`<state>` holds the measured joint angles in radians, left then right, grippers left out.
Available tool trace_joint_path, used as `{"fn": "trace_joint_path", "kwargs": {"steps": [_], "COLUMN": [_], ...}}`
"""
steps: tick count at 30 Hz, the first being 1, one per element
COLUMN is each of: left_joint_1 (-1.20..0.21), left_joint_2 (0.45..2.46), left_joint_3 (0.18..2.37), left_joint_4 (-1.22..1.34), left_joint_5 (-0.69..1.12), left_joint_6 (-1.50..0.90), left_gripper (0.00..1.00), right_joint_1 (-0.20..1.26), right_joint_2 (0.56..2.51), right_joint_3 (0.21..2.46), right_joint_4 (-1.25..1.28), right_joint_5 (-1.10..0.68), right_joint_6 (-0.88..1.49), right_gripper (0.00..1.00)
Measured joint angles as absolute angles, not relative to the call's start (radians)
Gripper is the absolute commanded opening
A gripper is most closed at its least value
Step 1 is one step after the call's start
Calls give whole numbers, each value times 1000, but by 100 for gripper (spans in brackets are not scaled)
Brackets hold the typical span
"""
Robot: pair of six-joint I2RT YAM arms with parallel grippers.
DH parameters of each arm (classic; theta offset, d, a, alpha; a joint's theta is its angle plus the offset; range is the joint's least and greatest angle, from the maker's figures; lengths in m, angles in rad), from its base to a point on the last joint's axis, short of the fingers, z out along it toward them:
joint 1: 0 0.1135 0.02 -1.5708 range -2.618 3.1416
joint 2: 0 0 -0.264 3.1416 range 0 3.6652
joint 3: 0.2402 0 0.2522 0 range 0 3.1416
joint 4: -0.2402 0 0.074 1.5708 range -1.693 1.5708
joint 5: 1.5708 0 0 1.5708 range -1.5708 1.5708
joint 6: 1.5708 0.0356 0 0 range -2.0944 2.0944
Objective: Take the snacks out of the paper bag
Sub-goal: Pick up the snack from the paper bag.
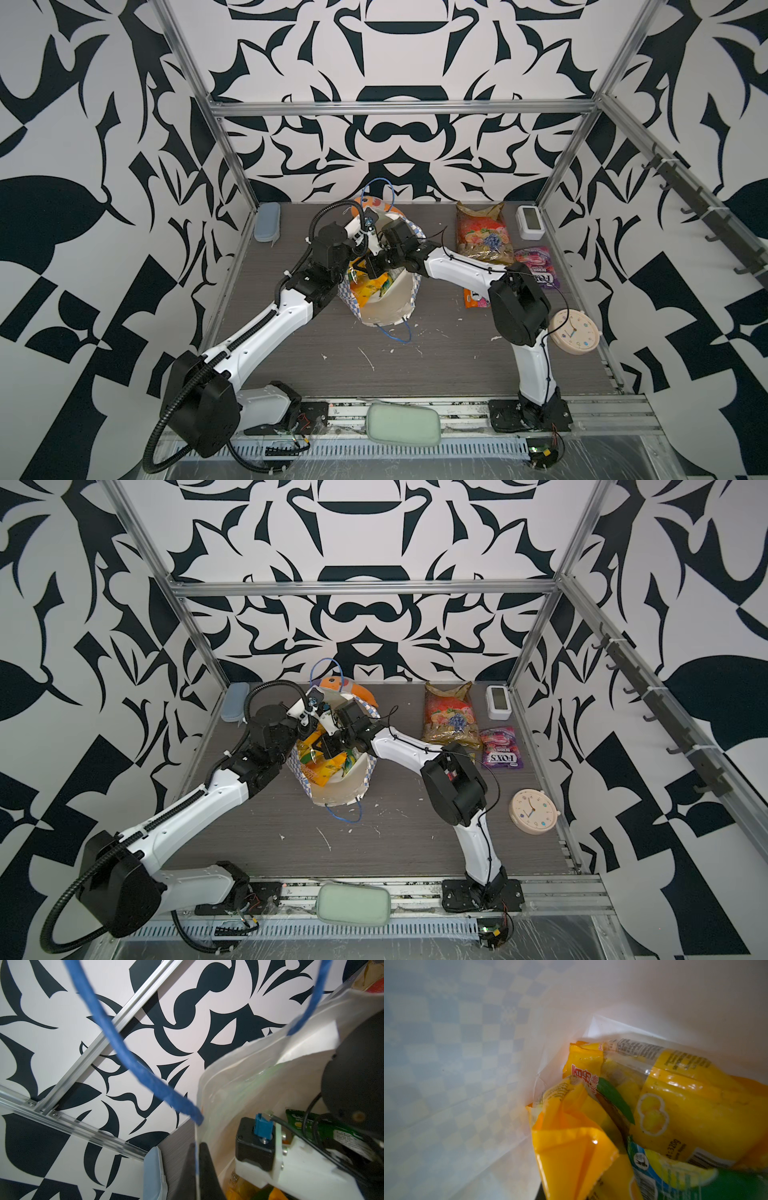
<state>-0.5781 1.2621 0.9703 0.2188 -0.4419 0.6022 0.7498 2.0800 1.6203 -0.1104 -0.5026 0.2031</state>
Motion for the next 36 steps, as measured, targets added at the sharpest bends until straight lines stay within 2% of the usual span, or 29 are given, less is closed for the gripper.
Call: {"fn": "trace_joint_path", "kwargs": {"steps": [13,21,36], "left_joint_1": [-578,-578,-575], "left_joint_2": [1262,1262,1312], "left_joint_3": [970,970,1013], "left_joint_4": [222,225,246], "left_joint_5": [-459,-481,-548], "left_joint_6": [605,611,619], "left_gripper": [0,0,0], "right_joint_1": [761,747,714], "right_joint_2": [2007,1887,1687], "right_joint_3": [1620,1601,1589], "right_joint_4": [-183,-207,-344], "right_joint_5": [-536,-599,-525], "right_joint_6": [246,312,257], "right_gripper": [0,0,0]}}
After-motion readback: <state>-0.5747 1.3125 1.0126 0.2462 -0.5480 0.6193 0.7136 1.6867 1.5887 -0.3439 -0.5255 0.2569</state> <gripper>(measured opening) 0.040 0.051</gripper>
